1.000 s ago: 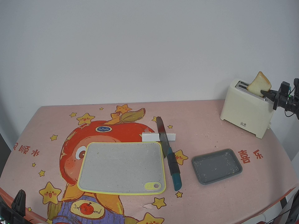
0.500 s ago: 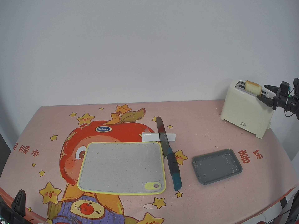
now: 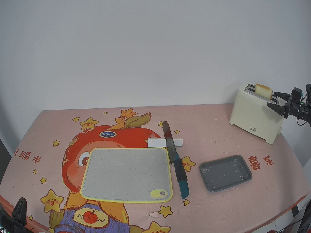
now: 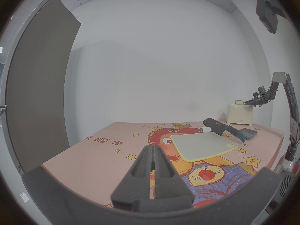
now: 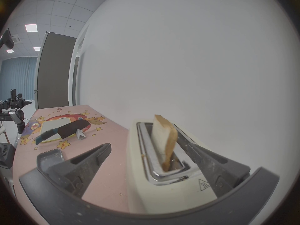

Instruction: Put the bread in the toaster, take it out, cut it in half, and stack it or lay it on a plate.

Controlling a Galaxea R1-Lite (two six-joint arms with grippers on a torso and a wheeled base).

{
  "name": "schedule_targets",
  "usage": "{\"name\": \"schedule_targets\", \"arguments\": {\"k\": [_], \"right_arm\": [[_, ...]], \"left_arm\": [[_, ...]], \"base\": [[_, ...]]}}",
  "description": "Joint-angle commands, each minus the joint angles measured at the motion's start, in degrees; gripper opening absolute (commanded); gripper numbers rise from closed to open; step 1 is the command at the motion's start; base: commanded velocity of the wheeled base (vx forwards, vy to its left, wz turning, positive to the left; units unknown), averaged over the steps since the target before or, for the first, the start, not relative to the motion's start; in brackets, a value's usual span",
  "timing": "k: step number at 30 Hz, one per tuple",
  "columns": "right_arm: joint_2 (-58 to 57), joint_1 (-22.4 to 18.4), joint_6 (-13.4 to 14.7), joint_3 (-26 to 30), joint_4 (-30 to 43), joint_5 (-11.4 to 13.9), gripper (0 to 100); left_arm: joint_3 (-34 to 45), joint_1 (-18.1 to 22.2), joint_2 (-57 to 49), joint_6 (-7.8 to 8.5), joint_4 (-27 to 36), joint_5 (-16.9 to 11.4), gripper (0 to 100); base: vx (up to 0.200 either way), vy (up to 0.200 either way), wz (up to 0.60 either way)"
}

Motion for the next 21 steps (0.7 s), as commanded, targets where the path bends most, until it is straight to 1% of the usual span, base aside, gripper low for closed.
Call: {"name": "schedule_targets", "arguments": {"k": [1, 4, 8, 10, 13, 14, 15, 17, 20, 21], "right_arm": [[-5.4, 0.0, 2.0, 2.5, -0.2, 0.7, 100], [-8.0, 0.0, 4.8, 3.6, -0.2, 0.7, 100], [-10.7, -0.1, 6.9, 3.8, -0.2, 0.7, 100], [-11.7, -0.7, 8.0, 4.0, -0.2, 0.2, 100], [-13.8, -1.9, 9.9, 5.9, -0.2, 0.0, 100], [-13.9, -2.0, 10.1, 6.2, -0.2, 0.0, 100], [-16.0, -3.5, 12.6, 8.3, -0.2, 0.0, 100], [-18.6, -4.8, 16.5, 10.6, -0.2, 0.0, 100], [-24.4, -6.4, 24.4, 14.0, 0.0, -0.1, 100], [-26.8, -7.0, 27.9, 15.4, 0.4, -0.1, 100]], "left_arm": [[1.0, 0.0, -0.5, -0.01, 0.0, 0.0, 0], [1.0, 0.0, -0.5, -0.01, -0.1, 0.1, 0], [1.0, 0.0, -0.5, -0.01, -0.1, 0.1, 0], [1.0, 0.0, -0.5, -0.01, 0.0, 0.1, 0], [1.0, 0.0, -0.5, -0.01, 0.0, 0.1, 0], [1.0, 0.0, -0.5, -0.01, 0.0, 0.1, 0], [1.0, 0.0, -0.5, -0.01, 0.0, 0.0, 0], [1.0, 0.0, -0.5, -0.01, 0.0, 0.0, 0], [1.0, 0.0, -0.5, -0.01, 0.0, 0.1, 0], [1.0, 0.0, -0.5, -0.01, 0.0, 0.1, 0]], "base": [[0.0, 0.0, 0.0], [0.0, 0.0, 0.0], [0.0, 0.0, 0.0], [0.0, 0.0, 0.0], [0.0, 0.0, 0.0], [0.0, 0.0, 0.0], [0.0, 0.0, 0.0], [0.0, 0.0, 0.0], [0.0, 0.0, 0.0], [0.0, 0.0, 0.0]]}}
